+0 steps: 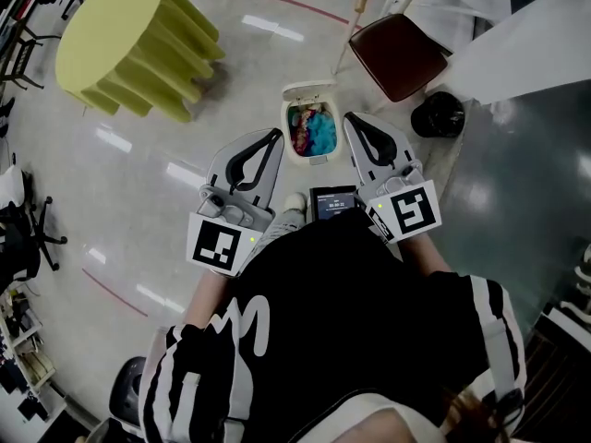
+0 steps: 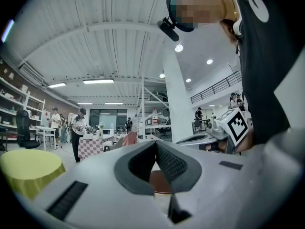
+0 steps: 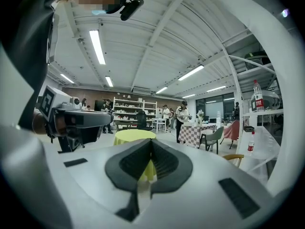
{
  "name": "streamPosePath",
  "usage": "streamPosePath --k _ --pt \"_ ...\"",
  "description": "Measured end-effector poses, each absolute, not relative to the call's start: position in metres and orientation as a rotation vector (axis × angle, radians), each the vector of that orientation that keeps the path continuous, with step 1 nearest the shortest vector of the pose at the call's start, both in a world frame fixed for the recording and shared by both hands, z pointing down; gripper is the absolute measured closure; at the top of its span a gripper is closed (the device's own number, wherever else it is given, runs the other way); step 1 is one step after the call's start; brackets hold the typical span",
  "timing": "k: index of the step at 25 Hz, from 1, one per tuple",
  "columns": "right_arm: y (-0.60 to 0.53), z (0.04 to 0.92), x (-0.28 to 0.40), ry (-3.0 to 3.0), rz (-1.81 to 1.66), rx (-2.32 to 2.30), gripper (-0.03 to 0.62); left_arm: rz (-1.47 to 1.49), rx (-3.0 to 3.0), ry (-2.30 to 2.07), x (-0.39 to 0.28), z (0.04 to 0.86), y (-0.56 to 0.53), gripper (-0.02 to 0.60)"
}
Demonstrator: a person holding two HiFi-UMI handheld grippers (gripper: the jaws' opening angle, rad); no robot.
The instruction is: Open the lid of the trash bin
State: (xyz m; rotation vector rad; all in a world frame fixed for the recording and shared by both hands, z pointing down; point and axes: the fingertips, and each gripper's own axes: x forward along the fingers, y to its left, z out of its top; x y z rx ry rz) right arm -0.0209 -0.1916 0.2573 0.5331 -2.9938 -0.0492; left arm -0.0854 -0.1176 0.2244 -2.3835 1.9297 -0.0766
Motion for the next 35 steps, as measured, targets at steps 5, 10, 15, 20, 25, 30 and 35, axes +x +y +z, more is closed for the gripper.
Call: streamPosePath --k 5,10,15,20,25,30,35 --pt "-0.1922 0.2531 -0.0179 -3.007 -0.026 0.538 0.583 -0.071 -2.382 1.923 -0.0835 0.2209 -0.1185 0.575" --pt "-0.1928 0.2492 -0.0193 -3.009 -0.058 0.53 0.583 -0.073 -2.378 1.917 -0.085 0.2185 -0.1212 0.575" --pt "-0.1894 0.2479 -0.0186 -3.013 -0.065 0.523 0.583 -0.061 -2.371 1.909 -0.0841 0.2166 -0.1203 0.575" --pt "-0.1899 0.248 -0.0177 -3.013 -0.063 0.512 0.583 -0.055 -2.372 1.92 -0.0835 0.2182 -0.1217 0.574" --pt "-0.1893 0.2474 -0.0158 -3.016 -0.059 0.511 0.583 -0.051 -2.365 1.92 -0.0825 0.2167 -0.1205 0.574" --pt "-0.1882 0.247 -0.0145 -3.016 -0.062 0.515 0.583 -0.054 -2.365 1.924 -0.0827 0.2172 -0.1176 0.575" --pt "-0.1878 0.2487 -0.0111 -3.011 -0.055 0.513 0.583 -0.056 -2.366 1.918 -0.0784 0.2166 -0.1194 0.574"
